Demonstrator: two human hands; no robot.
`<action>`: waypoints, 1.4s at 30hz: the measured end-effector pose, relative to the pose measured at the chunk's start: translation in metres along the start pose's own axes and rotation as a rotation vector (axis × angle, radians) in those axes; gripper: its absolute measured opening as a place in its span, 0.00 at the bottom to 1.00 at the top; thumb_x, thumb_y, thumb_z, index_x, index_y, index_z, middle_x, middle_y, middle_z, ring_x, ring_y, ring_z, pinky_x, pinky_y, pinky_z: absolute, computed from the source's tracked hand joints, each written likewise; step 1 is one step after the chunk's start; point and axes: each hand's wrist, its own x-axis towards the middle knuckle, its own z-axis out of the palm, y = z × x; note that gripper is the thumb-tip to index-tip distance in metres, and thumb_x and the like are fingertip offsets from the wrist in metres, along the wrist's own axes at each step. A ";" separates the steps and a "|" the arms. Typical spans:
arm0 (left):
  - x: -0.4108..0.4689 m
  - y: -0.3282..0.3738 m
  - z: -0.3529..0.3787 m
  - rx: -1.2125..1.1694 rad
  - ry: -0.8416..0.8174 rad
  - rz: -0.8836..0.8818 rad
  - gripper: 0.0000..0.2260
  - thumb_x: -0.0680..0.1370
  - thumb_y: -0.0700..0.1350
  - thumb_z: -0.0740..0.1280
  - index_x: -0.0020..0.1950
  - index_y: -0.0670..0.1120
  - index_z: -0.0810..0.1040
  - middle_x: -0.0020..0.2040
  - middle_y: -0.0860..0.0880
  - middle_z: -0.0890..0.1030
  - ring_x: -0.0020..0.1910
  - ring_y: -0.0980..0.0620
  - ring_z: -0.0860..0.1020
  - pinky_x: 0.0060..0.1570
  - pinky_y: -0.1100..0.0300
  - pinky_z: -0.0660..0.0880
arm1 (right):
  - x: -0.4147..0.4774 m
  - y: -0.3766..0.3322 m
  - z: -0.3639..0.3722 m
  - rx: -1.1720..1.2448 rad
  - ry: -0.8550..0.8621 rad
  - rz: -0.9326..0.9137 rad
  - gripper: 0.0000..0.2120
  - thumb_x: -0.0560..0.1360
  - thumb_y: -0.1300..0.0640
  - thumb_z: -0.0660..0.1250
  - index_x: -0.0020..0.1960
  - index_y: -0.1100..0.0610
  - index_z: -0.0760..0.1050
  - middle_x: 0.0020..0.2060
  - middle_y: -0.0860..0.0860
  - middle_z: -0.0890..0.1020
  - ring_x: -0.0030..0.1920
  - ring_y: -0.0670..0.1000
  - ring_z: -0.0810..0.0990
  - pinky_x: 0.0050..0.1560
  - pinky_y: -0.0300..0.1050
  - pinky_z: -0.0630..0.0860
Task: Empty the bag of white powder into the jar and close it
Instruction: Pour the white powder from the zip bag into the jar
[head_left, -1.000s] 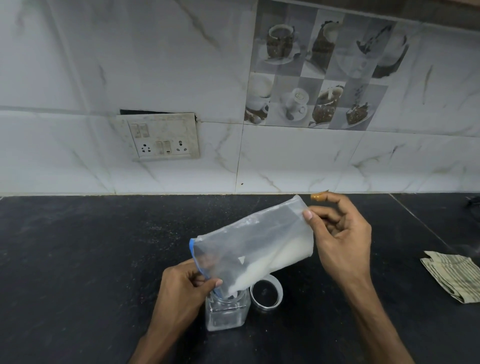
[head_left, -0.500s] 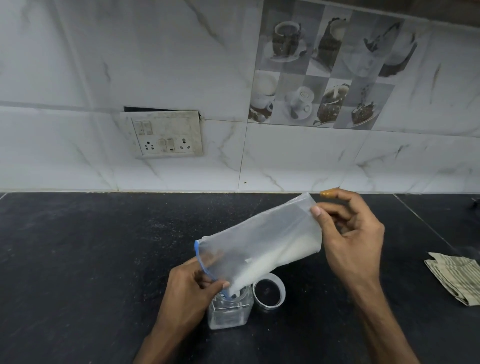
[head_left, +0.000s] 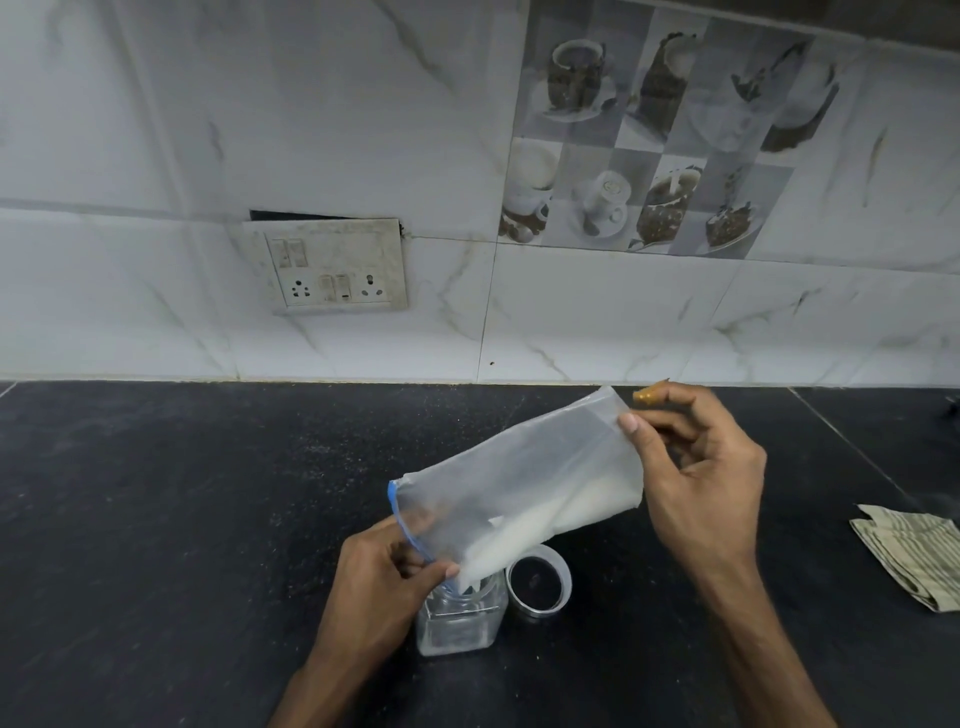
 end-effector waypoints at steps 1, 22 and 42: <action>0.000 -0.001 0.000 0.014 0.001 0.002 0.23 0.64 0.35 0.81 0.41 0.61 0.78 0.31 0.48 0.85 0.28 0.54 0.82 0.33 0.60 0.81 | 0.000 0.000 0.000 -0.018 -0.014 -0.024 0.10 0.74 0.68 0.73 0.51 0.55 0.80 0.42 0.40 0.85 0.45 0.39 0.84 0.49 0.33 0.81; 0.000 -0.013 0.001 0.005 0.014 -0.007 0.22 0.64 0.36 0.81 0.39 0.63 0.79 0.32 0.43 0.84 0.30 0.47 0.83 0.35 0.52 0.82 | -0.008 0.008 -0.016 0.004 -0.154 0.112 0.23 0.71 0.70 0.75 0.52 0.46 0.72 0.41 0.50 0.86 0.42 0.44 0.86 0.46 0.31 0.80; 0.001 -0.007 0.000 0.031 -0.018 -0.037 0.19 0.64 0.37 0.81 0.45 0.57 0.81 0.30 0.49 0.84 0.28 0.58 0.82 0.34 0.66 0.80 | -0.013 0.007 -0.016 0.030 -0.029 0.081 0.23 0.69 0.66 0.78 0.52 0.46 0.72 0.42 0.45 0.88 0.41 0.45 0.87 0.46 0.36 0.81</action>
